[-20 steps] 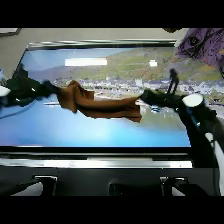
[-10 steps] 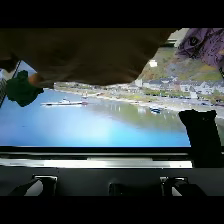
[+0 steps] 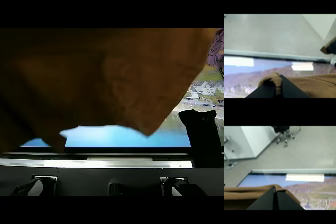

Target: Fold the clothes and pants, and hang the long-sleeved shirts on hangers.

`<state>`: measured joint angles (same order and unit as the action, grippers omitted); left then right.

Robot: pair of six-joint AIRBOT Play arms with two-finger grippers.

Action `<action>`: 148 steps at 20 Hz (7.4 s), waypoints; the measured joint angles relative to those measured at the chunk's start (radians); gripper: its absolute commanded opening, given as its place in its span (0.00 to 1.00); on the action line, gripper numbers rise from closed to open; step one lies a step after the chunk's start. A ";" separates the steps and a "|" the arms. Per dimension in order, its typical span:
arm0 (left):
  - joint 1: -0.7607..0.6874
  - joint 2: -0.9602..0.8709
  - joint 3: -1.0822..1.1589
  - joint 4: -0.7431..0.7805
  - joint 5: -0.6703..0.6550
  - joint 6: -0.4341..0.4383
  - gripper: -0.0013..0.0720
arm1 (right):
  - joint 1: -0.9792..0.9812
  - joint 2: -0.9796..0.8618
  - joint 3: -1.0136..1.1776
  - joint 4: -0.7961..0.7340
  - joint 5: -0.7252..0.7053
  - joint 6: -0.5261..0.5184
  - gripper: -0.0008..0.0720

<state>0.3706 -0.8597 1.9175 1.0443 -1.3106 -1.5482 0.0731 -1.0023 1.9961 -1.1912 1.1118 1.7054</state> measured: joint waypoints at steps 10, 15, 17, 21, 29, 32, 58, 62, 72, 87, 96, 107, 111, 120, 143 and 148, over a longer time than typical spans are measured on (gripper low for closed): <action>-0.151 -0.604 -0.269 -0.068 0.141 0.154 0.05 | -0.001 -0.663 0.002 0.000 -0.039 0.033 0.06; -0.212 -0.904 -0.288 -0.117 0.253 0.174 0.06 | 0.000 -0.946 0.002 0.121 -0.115 0.036 0.06; -0.220 -0.967 -0.290 -0.145 0.270 0.177 0.33 | 0.000 -1.014 0.002 0.167 -0.118 0.040 0.16; -0.213 -1.012 -0.265 -0.175 0.261 0.178 0.91 | -0.001 -1.059 0.002 0.213 -0.081 0.039 0.63; 0.020 -0.845 -0.218 -0.165 0.032 0.215 0.91 | -0.008 -0.874 -0.004 0.049 0.280 -0.139 0.84; 0.168 -0.723 -0.375 -0.161 0.007 0.219 0.91 | -0.082 -0.763 -0.100 0.052 0.378 -0.220 0.84; 0.347 -0.539 -0.911 -0.158 0.069 0.277 0.90 | -0.154 -0.558 -1.197 0.615 0.002 -0.651 0.06; 0.296 -0.547 -0.919 -0.155 0.075 0.351 0.90 | -0.133 -0.558 -1.197 0.634 0.016 -0.658 0.06; 0.116 -0.668 -0.928 -0.155 0.095 0.461 0.75 | -0.127 -0.530 -1.197 0.656 0.032 -0.629 0.06; -0.063 -0.634 -0.124 -0.173 -0.027 0.288 0.04 | -0.126 -0.352 -0.471 0.506 0.120 -0.468 0.05; -0.113 -0.128 0.054 0.073 0.116 0.127 0.04 | -0.126 -0.033 0.091 0.197 0.119 -0.223 0.06; -0.140 -0.134 -0.051 0.177 0.079 0.051 0.04 | -0.125 -0.106 0.032 0.046 0.221 0.003 0.06; -0.193 -0.425 -0.053 0.156 0.032 0.110 0.04 | -0.125 -0.364 0.014 0.051 0.257 0.011 0.06; -0.277 -1.029 -0.052 0.138 0.150 0.142 0.05 | -0.125 -0.974 0.009 0.152 0.132 -0.029 0.06; 0.161 -0.549 -0.618 0.071 -0.056 0.109 0.98 | -0.485 -0.419 -0.883 0.262 0.366 -0.473 0.79; 0.196 -0.447 -0.792 0.063 -0.018 0.112 0.98 | -0.504 -0.329 -1.264 0.330 0.262 -0.600 0.87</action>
<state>0.5667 -1.3071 1.1259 1.1072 -1.3281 -1.4364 -0.4305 -1.3315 0.7322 -0.8612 1.3743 1.1049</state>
